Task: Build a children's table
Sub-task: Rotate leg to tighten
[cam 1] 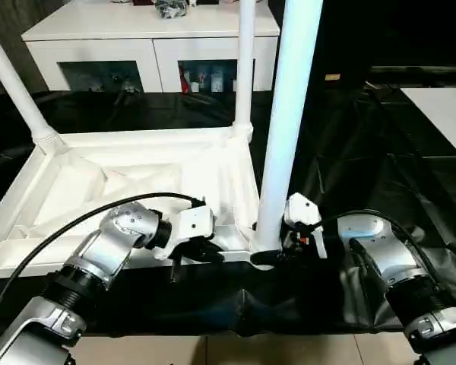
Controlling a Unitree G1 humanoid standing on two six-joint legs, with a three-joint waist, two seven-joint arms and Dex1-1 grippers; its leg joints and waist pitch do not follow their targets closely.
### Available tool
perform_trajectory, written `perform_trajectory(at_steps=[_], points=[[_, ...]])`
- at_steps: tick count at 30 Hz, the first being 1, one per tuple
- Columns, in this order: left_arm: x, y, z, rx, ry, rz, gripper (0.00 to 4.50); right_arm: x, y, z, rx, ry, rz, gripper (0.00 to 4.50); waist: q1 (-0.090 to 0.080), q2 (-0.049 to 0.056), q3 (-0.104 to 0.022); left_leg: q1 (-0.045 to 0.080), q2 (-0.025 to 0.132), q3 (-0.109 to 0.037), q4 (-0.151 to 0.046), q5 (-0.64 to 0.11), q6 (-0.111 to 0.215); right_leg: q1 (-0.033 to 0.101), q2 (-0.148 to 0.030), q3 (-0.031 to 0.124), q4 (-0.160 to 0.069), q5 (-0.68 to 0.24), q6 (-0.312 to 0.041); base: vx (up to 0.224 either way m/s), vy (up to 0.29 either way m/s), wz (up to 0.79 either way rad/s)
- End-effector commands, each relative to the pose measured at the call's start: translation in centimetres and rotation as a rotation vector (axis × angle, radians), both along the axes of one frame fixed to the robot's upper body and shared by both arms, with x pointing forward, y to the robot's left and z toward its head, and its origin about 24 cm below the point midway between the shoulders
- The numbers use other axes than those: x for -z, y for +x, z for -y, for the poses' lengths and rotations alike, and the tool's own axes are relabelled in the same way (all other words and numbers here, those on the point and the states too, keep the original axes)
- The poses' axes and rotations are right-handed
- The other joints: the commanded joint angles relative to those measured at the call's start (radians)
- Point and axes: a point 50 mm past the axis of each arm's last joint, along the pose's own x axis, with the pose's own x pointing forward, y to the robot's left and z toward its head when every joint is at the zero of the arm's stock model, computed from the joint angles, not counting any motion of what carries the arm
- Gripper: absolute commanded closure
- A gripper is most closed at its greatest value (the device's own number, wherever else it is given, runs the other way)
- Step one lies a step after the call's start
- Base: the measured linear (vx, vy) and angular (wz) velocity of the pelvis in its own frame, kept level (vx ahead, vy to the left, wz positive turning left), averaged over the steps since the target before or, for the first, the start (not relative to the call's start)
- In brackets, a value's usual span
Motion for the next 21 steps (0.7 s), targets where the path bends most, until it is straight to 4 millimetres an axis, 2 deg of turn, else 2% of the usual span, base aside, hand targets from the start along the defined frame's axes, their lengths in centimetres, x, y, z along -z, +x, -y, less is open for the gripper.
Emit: perform_trajectory(at_steps=[1, 5, 7, 9, 10, 12, 15, 16, 18, 19, 20, 21], points=[[1.7, -1.5, 0.3, 0.089, 0.073, -0.092, 4.50, -0.9, 0.4, 0.0, 0.005, 0.020, 0.023, 1.67, -0.002, 0.000, -0.059, 0.007, 0.039, -0.011, -0.068, -0.221, 0.058, 0.051, -0.045, 0.036, -0.046, -0.150, -0.264, 0.000, 0.000, 0.00], [1.8, -1.7, 0.0, 0.089, 0.085, -0.105, 4.50, -0.9, 0.5, -0.1, 0.028, 0.040, 0.013, 1.77, -0.001, 0.000, -0.059, 0.005, 0.039, -0.011, -0.066, -0.208, 0.064, 0.052, -0.045, 0.036, -0.044, -0.134, -0.270, 0.000, 0.000, 0.00], [2.0, -1.7, 0.0, 0.071, 0.089, -0.099, 4.50, -0.7, 1.0, -0.2, 0.095, 0.054, 0.006, 1.78, -0.003, -0.001, -0.059, 0.006, 0.039, -0.010, -0.066, -0.210, 0.063, 0.051, -0.045, 0.036, -0.045, -0.143, -0.269, 0.000, 0.000, 0.00], [2.2, -1.1, 0.1, 0.009, 0.087, -0.072, 4.50, -0.5, 1.8, -0.5, 0.213, 0.087, 0.016, 1.78, -0.008, -0.002, -0.055, 0.006, 0.037, -0.011, -0.069, -0.239, 0.050, 0.049, -0.046, 0.037, -0.051, -0.198, -0.257, 0.000, 0.000, 0.00], [2.4, -0.6, 0.3, -0.045, 0.083, -0.050, 4.50, -0.3, 2.2, -0.7, 0.290, 0.121, 0.004, 1.78, -0.013, -0.001, -0.047, 0.006, 0.035, -0.012, -0.073, -0.278, 0.034, 0.046, -0.047, 0.038, -0.059, -0.273, -0.240, 0.000, 0.000, 0.00], [2.7, 0.2, 0.8, -0.140, 0.067, -0.032, 4.50, 0.2, 2.8, -1.1, 0.434, 0.163, -0.017, 1.79, -0.020, -0.004, -0.045, 0.019, 0.031, -0.016, -0.074, -0.337, 0.003, 0.039, -0.049, 0.038, -0.072, -0.397, -0.207, 0.000, 0.000, 0.00], [3.2, 1.3, 1.8, -0.271, 0.065, -0.016, 4.50, 1.2, 3.2, -1.7, 0.612, 0.162, -0.028, 1.80, -0.031, -0.006, -0.040, 0.018, 0.030, -0.022, -0.078, -0.379, -0.012, 0.036, -0.049, 0.035, -0.082, -0.498, -0.159, -0.055, 0.003, -0.02], [3.3, 1.6, 2.2, -0.312, 0.064, -0.014, 4.50, 1.5, 3.3, -2.0, 0.668, 0.157, -0.025, 1.80, -0.035, -0.005, -0.039, 0.024, 0.027, -0.025, -0.076, -0.410, -0.019, 0.028, -0.050, 0.031, -0.093, -0.570, -0.126, 0.000, 0.000, 0.00], [3.4, 3.1, 3.7, -0.514, 0.036, -0.001, 4.50, 2.5, 3.7, -2.5, 0.884, 0.084, 0.015, 1.80, -0.044, -0.001, -0.037, 0.020, 0.025, -0.028, -0.079, -0.418, -0.024, 0.028, -0.047, 0.025, -0.097, -0.585, -0.107, 0.000, 0.000, 0.00], [3.4, 3.2, 3.8, -0.533, 0.034, -0.001, 4.50, 2.6, 3.8, -2.5, 0.906, 0.077, 0.019, 1.80, -0.048, -0.005, -0.040, 0.022, 0.022, -0.031, -0.078, -0.430, -0.028, 0.028, -0.047, 0.021, -0.101, -0.595, -0.096, 0.000, 0.000, 0.00], [3.4, 3.6, 4.1, -0.568, 0.042, 0.018, 4.50, 2.8, 3.9, -2.6, 0.977, 0.061, 0.029, 1.80, -0.047, -0.004, -0.042, 0.024, 0.021, -0.033, -0.077, -0.437, -0.024, 0.028, -0.048, 0.019, -0.102, -0.597, -0.094, 0.000, 0.000, 0.00], [3.4, 3.7, 4.2, -0.582, 0.046, 0.027, 4.50, 2.9, 4.0, -2.7, 1.007, 0.054, 0.033, 1.80, -0.051, -0.004, -0.039, 0.024, 0.019, -0.031, -0.077, -0.448, -0.016, 0.021, -0.047, 0.019, -0.109, -0.609, -0.088, 0.000, 0.000, 0.00]])
